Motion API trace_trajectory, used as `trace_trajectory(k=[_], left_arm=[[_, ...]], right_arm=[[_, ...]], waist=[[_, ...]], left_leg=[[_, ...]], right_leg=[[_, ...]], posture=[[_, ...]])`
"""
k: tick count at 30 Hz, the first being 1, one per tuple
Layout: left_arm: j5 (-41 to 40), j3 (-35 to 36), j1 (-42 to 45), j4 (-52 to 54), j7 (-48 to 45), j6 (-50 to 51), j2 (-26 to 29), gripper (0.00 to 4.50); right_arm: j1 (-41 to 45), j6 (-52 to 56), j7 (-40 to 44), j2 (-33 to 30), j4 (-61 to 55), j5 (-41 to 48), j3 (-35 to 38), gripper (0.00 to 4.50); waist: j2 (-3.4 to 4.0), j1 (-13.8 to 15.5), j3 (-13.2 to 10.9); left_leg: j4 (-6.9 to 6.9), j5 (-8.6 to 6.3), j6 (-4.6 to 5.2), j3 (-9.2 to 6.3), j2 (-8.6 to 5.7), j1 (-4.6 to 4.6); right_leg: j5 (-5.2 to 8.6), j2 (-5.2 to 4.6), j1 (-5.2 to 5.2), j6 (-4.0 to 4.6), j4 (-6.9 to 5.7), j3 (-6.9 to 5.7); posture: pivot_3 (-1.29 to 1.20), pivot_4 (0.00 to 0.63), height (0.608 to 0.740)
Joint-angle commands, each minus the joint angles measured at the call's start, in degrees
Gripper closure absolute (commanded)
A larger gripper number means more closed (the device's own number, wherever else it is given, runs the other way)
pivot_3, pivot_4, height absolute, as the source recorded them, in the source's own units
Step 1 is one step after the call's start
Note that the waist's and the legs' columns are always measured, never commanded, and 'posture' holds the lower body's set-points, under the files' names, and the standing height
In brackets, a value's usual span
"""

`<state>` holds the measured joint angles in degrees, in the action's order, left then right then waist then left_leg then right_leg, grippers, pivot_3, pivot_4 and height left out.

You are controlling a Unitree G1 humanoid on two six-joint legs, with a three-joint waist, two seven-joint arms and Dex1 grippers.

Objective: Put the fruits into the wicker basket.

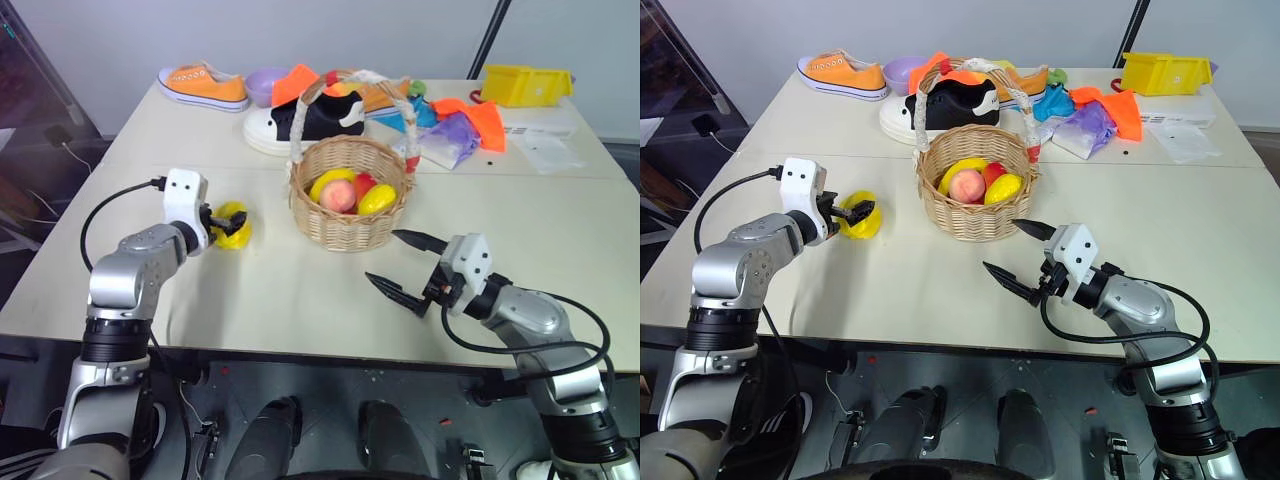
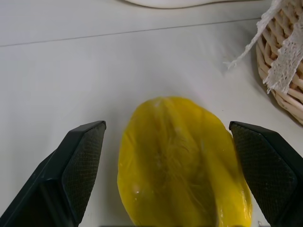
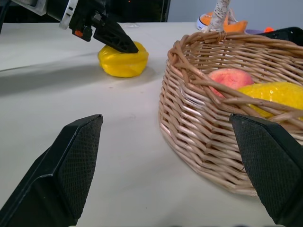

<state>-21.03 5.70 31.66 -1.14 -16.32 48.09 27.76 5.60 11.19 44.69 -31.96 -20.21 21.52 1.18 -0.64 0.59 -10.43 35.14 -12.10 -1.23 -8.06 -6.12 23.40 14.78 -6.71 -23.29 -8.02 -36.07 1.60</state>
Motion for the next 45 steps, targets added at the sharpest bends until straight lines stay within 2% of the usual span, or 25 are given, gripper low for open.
trace_trajectory(k=[1,11,13,16,22,25,28,32,35,37,41,45], left_arm=[[1.8,-1.1,0.8,-0.6,-0.1,-1.3,-1.1,0.0],[3.9,-1.5,0.5,-1.4,-0.8,-2.4,-2.5,0.0],[3.9,-1.6,0.5,-1.3,-1.1,-2.7,-2.8,0.54],[5.2,-2.1,0.3,-0.8,-0.8,-3.4,-2.8,1.67],[4.9,-0.1,-0.3,1.4,-0.8,-2.9,-2.3,1.67],[3.8,1.9,-0.9,4.8,-2.4,-3.6,-0.3,1.67],[-2.6,6.4,-2.9,12.4,-8.0,-1.8,2.1,1.67],[-9.4,8.5,-3.5,19.1,-12.0,0.9,3.4,1.67],[-11.3,5.9,1.5,19.0,-10.3,1.1,-1.0,1.67],[-10.4,2.5,7.0,14.9,-7.7,-0.8,-7.8,1.67],[-4.9,-3.1,13.8,3.3,-5.8,-6.8,-16.2,1.67],[-1.4,-5.2,18.3,-6.7,-6.3,-13.2,-19.4,1.67]], right_arm=[[0.5,-1.1,-0.5,0.7,-1.7,0.3,0.4,0.04],[0.9,-1.3,-0.5,0.5,-1.6,0.0,0.5,0.04],[0.9,-1.3,-0.6,0.5,-1.6,-0.1,0.4,0.0],[1.1,-1.3,-0.7,0.6,-1.6,-0.2,0.5,0.0],[0.7,-1.5,-0.6,0.5,-1.6,-0.5,0.4,0.0],[0.8,-1.1,-1.1,0.6,-1.9,0.0,1.0,0.0],[0.9,-0.3,-2.5,1.2,-1.8,2.1,3.6,0.0],[1.2,0.0,-5.0,2.4,-1.5,4.0,6.9,0.0],[1.5,0.0,-6.8,3.8,-1.6,4.4,7.8,0.0],[2.2,-0.3,-8.3,4.9,-1.3,4.3,8.1,0.0],[3.2,-0.5,-9.4,5.1,-1.5,2.7,7.0,0.0],[3.1,-0.4,-10.8,5.3,-2.6,2.1,7.1,0.0]], waist=[[-0.01,0.1,0.0],[-0.01,-0.1,0.0],[-0.01,0.0,0.0],[-0.01,0.1,0.0],[-0.01,0.0,0.0],[-0.01,-0.1,0.0],[-0.01,-0.3,0.0],[0.0,0.0,0.0],[-0.02,0.4,0.0],[-0.08,0.6,0.0],[-0.08,0.1,0.0],[-0.07,-0.8,0.0]], left_leg=[[0.01,0.0,0.0,0.0,-0.01,0.0],[0.01,0.0,0.0,0.0,0.0,0.0],[0.02,0.01,0.0,0.0,-0.01,0.0],[0.03,0.01,0.0,0.0,-0.01,0.0],[0.03,0.01,-0.01,0.0,-0.01,0.0],[0.03,0.01,-0.01,0.0,0.0,0.0],[0.02,0.01,-0.01,0.0,0.01,0.0],[0.01,0.01,-0.01,-0.01,0.0,0.0],[0.08,0.01,-0.01,-0.02,-0.03,-0.02],[0.18,0.02,-0.01,-0.05,-0.06,-0.01],[0.28,0.02,0.0,0.01,-0.08,-0.01],[0.07,0.03,-0.01,0.05,-0.01,-0.02]], right_leg=[[0.0,0.0,0.01,0.0,0.0,0.0],[0.0,0.0,0.0,0.0,-0.02,0.0],[0.0,0.0,0.0,0.0,-0.01,0.0],[0.0,0.0,0.01,-0.01,-0.01,0.0],[-0.01,0.0,0.01,-0.01,-0.02,0.0],[-0.01,0.0,0.0,-0.01,-0.03,0.0],[0.0,0.0,-0.02,0.0,-0.03,0.0],[-0.01,-0.01,-0.01,0.0,-0.03,0.01],[0.0,-0.03,0.1,0.0,-0.02,0.0],[-0.01,-0.03,0.19,0.0,0.01,-0.04],[-0.06,-0.04,0.23,-0.1,0.04,-0.03],[-0.06,0.05,0.04,-0.09,-0.05,0.0]], posture=[[0.0,0.15,0.74],[0.0,0.15,0.74],[0.0,0.15,0.74],[0.0,0.15,0.74],[0.0,0.15,0.74],[0.0,0.15,0.74],[0.0,0.15,0.74],[0.0,0.15,0.74],[0.0,0.15,0.74],[0.0,0.15,0.74],[0.0,0.15,0.74],[0.0,0.15,0.74]])
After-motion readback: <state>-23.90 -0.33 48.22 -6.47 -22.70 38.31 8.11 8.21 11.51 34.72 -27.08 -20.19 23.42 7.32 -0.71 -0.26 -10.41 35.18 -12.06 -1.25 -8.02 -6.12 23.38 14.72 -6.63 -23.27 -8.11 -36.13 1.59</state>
